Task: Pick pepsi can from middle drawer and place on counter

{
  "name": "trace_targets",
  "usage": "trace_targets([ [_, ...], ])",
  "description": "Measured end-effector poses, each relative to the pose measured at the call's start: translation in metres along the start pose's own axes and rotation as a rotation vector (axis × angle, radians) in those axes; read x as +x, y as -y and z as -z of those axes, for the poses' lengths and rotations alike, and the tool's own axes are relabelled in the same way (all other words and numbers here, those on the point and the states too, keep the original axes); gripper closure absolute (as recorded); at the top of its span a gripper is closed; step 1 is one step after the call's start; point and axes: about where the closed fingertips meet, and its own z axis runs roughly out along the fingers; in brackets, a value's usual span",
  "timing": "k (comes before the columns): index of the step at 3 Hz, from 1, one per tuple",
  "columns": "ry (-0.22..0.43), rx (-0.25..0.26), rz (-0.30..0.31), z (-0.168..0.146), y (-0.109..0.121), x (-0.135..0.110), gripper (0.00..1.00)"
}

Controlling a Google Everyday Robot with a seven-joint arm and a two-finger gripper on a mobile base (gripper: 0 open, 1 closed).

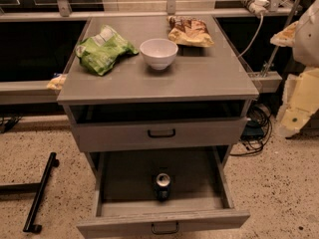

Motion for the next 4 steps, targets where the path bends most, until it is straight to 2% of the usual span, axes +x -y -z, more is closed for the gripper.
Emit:
trace_targets([
  [1, 0.000, 0.000, 0.000, 0.000, 0.000, 0.000, 0.00],
  [2, 0.017, -0.004, -0.012, -0.010, -0.003, 0.001, 0.19],
  [3, 0.097, -0.042, -0.024, -0.052, -0.026, -0.005, 0.42],
  [4, 0.215, -0.129, -0.025, -0.134, -0.059, -0.018, 0.65],
])
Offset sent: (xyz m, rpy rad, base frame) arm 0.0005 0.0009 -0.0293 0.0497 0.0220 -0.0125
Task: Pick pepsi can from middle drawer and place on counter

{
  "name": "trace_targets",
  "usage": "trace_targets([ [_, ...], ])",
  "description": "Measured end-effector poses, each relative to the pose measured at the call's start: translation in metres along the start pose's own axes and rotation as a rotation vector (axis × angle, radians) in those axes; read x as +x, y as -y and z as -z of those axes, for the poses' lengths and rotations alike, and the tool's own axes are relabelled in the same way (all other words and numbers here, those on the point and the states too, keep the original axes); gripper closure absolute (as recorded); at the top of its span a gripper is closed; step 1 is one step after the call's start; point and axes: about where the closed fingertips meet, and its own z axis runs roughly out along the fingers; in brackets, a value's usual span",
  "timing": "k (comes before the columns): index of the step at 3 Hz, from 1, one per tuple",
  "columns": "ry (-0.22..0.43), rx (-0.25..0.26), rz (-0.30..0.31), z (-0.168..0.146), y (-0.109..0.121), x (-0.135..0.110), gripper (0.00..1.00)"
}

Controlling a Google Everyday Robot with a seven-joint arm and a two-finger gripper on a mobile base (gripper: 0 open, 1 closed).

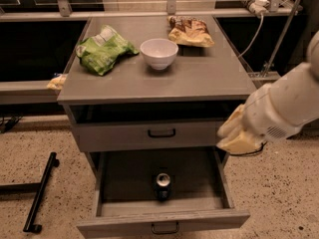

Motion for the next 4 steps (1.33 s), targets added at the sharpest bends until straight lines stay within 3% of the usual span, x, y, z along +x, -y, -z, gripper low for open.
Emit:
trace_targets([
  [1, 0.107, -0.087, -0.004, -0.096, -0.018, -0.001, 0.88],
  [2, 0.129, -0.033, -0.016, -0.107, -0.002, -0.002, 1.00],
  [3, 0.119, -0.038, -0.013, -0.112, -0.006, 0.000, 1.00],
  [4, 0.109, -0.077, 0.024, -0.166, -0.025, 0.018, 1.00],
])
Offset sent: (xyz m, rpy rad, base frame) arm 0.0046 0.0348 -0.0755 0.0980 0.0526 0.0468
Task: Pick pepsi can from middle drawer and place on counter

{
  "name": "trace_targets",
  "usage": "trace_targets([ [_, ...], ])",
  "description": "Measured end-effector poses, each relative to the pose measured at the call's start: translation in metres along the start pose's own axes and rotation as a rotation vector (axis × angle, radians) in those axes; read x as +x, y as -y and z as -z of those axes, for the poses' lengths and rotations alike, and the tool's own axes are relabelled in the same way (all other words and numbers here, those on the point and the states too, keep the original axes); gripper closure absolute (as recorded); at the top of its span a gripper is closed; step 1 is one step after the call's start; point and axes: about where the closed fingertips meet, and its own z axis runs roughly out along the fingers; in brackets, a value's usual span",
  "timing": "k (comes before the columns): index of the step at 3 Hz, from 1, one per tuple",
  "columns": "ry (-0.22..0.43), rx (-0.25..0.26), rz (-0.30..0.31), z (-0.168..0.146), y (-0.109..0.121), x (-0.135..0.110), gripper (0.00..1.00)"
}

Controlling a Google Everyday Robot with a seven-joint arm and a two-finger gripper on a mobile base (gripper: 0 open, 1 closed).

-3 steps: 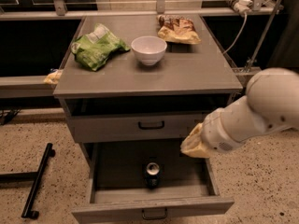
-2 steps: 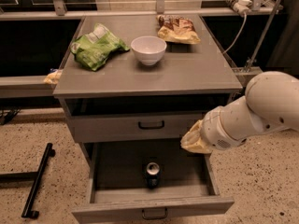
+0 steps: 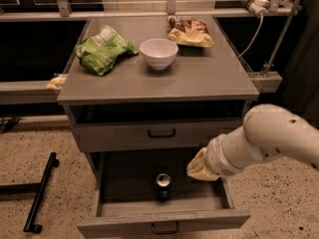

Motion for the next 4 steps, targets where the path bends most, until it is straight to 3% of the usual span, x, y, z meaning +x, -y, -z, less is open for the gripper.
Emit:
trace_targets([
  [2, 0.118, -0.058, 0.075, -0.133, 0.002, 0.049, 1.00],
  [3, 0.139, -0.106, 0.055, -0.157, -0.012, 0.060, 1.00],
  [4, 0.139, -0.106, 0.055, -0.157, -0.012, 0.060, 1.00],
])
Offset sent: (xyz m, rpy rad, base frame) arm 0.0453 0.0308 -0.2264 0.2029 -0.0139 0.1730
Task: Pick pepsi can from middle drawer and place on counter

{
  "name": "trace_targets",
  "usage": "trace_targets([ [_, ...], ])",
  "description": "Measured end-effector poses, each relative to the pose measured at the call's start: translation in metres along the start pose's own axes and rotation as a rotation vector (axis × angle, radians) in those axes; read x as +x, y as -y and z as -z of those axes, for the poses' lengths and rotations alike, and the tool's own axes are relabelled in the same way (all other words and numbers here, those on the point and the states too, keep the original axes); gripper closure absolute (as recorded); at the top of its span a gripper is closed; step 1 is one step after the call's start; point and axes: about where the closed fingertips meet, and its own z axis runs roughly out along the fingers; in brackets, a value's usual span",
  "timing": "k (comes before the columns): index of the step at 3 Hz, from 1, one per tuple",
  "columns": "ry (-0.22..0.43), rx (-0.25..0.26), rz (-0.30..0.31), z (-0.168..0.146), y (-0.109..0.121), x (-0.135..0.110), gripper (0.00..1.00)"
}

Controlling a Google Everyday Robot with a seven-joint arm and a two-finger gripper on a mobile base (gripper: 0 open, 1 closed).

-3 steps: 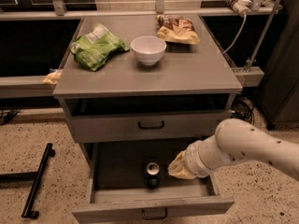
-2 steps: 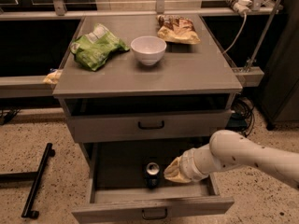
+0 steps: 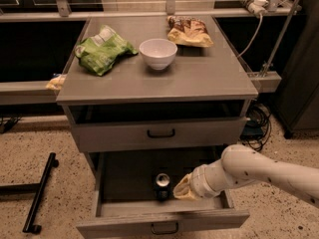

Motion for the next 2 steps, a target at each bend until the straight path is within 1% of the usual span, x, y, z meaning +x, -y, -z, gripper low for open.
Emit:
trace_targets([
  [1, -0.005, 0.037, 0.015, 0.002, 0.008, 0.006, 1.00],
  [2, -0.013, 0.068, 0.034, 0.004, 0.024, 0.011, 0.81],
])
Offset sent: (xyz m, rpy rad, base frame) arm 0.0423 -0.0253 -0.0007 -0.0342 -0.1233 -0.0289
